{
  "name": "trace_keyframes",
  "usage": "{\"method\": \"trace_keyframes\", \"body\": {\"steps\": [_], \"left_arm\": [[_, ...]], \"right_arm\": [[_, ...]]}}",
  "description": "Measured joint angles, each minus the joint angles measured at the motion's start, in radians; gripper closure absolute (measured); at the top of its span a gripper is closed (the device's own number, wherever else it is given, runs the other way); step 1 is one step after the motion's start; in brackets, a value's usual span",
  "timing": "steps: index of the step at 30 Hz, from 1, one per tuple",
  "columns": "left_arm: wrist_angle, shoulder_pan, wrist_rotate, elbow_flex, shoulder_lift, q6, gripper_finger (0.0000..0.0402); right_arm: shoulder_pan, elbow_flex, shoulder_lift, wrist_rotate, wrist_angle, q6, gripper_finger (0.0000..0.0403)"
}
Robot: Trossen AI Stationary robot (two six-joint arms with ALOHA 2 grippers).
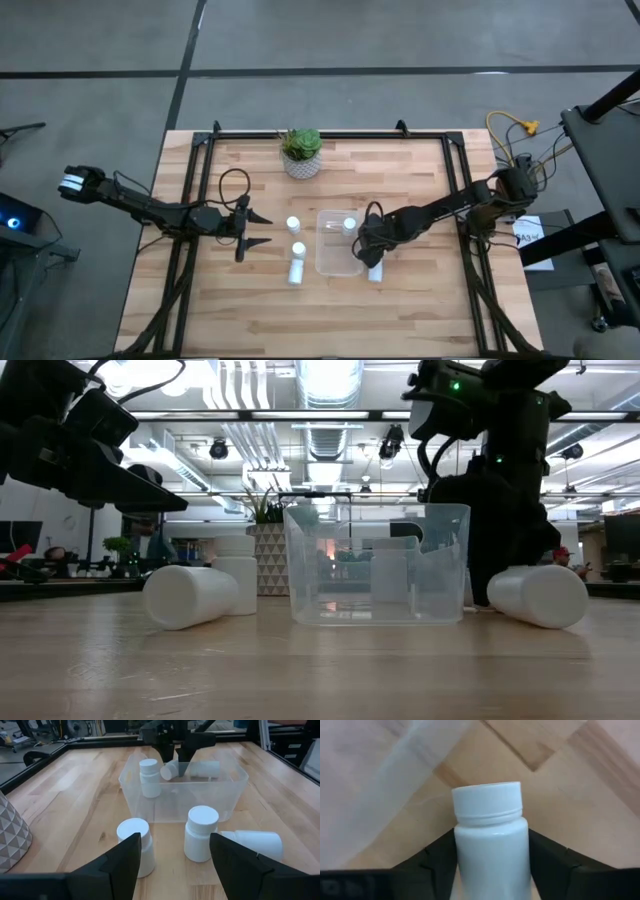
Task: Pick and place pill bottles into a basket
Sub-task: Put the white medicine bottle into the transparent bin
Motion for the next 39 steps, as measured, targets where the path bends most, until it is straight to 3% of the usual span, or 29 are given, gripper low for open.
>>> {"method": "trace_keyframes", "body": {"steps": [3,11,25,31,39], "left_arm": [[0.0,0.0,0.0,0.0,0.0,0.0,0.0182],[0.019,0.0,0.0,0.008,-0.016,0.014,0.0182],[0.021,0.0,0.044,0.152,-0.021,0.254,0.0182],[0.021,0.0,0.154,0.236,0.023,0.325,0.0182],[0.021,0.001,0.156,0.313,0.152,0.34,0.0182]], "right_arm": [[0.0,0.001,-0.021,-0.002,-0.006,-0.022,0.0249],[-0.006,0.019,-0.097,0.003,-0.027,-0.073,0.025],[-0.045,0.027,-0.312,0.032,-0.086,-0.178,0.025],[-0.077,0.027,-0.374,0.031,-0.045,-0.29,0.025],[-0.082,0.028,-0.396,0.01,-0.014,-0.399,0.025]]}}
